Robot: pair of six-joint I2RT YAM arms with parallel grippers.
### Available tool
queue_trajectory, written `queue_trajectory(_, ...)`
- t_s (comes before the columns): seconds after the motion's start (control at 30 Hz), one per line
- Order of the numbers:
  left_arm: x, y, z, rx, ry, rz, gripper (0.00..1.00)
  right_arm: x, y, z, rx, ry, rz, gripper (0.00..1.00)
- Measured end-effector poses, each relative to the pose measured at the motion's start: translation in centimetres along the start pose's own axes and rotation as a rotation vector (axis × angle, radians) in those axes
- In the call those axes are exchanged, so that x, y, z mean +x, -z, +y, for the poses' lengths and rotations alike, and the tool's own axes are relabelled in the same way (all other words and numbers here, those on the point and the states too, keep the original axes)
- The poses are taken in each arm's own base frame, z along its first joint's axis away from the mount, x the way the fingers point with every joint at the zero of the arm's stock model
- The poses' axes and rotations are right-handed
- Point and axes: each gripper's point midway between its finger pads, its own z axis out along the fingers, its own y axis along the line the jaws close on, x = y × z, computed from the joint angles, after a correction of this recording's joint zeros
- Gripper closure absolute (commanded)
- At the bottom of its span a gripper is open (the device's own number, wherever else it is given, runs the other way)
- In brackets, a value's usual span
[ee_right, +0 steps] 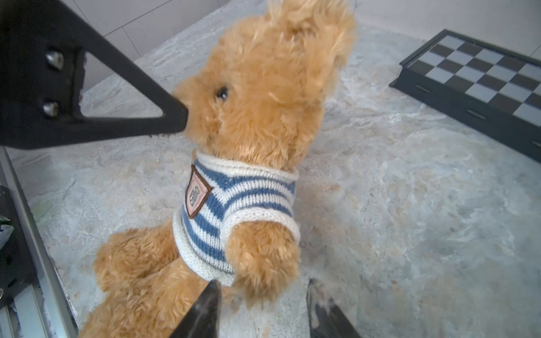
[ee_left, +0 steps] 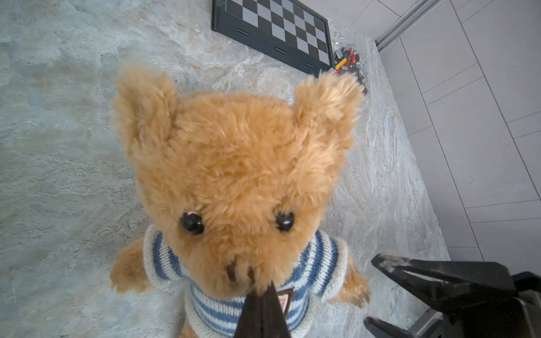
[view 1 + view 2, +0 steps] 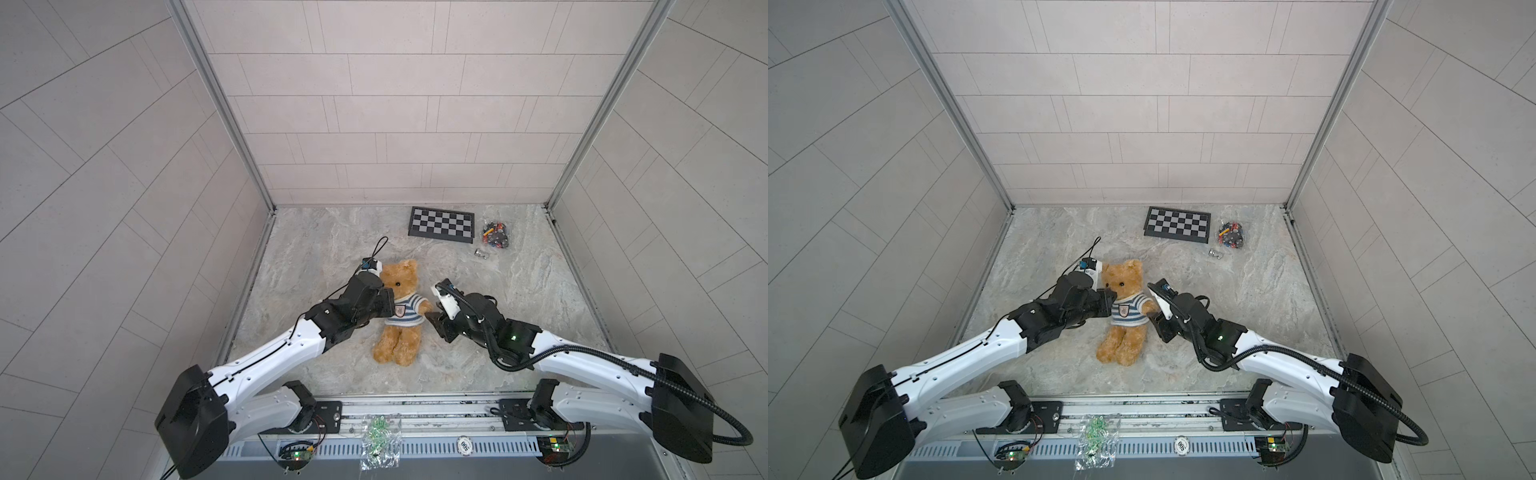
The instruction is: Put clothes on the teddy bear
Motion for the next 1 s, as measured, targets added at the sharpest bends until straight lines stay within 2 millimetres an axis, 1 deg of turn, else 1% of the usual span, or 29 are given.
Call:
queue_trajectory(0.13, 0.5, 0.5, -0.3, -0.006, 0.012, -0.022, 1.00, -2.6, -0.5, 0.7, -0.010, -0.109, -0.032, 0.43)
queue_trajectory(0.17, 0.6, 0.6, -0.3, -0.008, 0.015, -0.027, 1.00, -3.1, -0.7, 0.9, -0.013, -0.128, -0.036, 0.43)
queue_trajectory(0.23, 0.6, 0.7, -0.3, -0.013, 0.024, -0.039, 1.00, -3.4, -1.3, 1.1, -0.012, -0.156, -0.030, 0.43)
queue_trajectory(0.3, 0.7, 0.9, -0.2, -0.019, 0.030, -0.049, 1.00, -3.0, -2.1, 1.1, -0.007, -0.175, -0.007, 0.43)
queue_trajectory(0.37, 0.7, 1.0, -0.1, -0.025, 0.038, -0.059, 1.00, -2.0, -2.9, 0.9, 0.005, -0.187, 0.027, 0.45)
queue_trajectory(0.5, 0.6, 1.2, 0.1, -0.034, 0.044, -0.072, 1.00, -0.5, -3.8, 0.6, 0.025, -0.195, 0.074, 0.48)
queue_trajectory(0.63, 0.6, 1.2, 0.4, -0.041, 0.051, -0.077, 1.00, 0.5, -3.6, 0.0, 0.050, -0.195, 0.087, 0.56)
queue_trajectory(0.8, 0.6, 1.4, 0.6, -0.043, 0.054, -0.082, 1.00, 1.5, -2.9, -1.0, 0.080, -0.201, 0.092, 0.67)
queue_trajectory(0.93, 0.7, 1.6, 0.9, -0.050, 0.055, -0.087, 1.00, 1.8, -2.4, -1.9, 0.108, -0.209, 0.096, 0.68)
queue_trajectory(1.0, 0.7, 1.6, 0.9, -0.051, 0.055, -0.088, 1.00, 1.8, -2.3, -2.1, 0.113, -0.211, 0.098, 0.67)
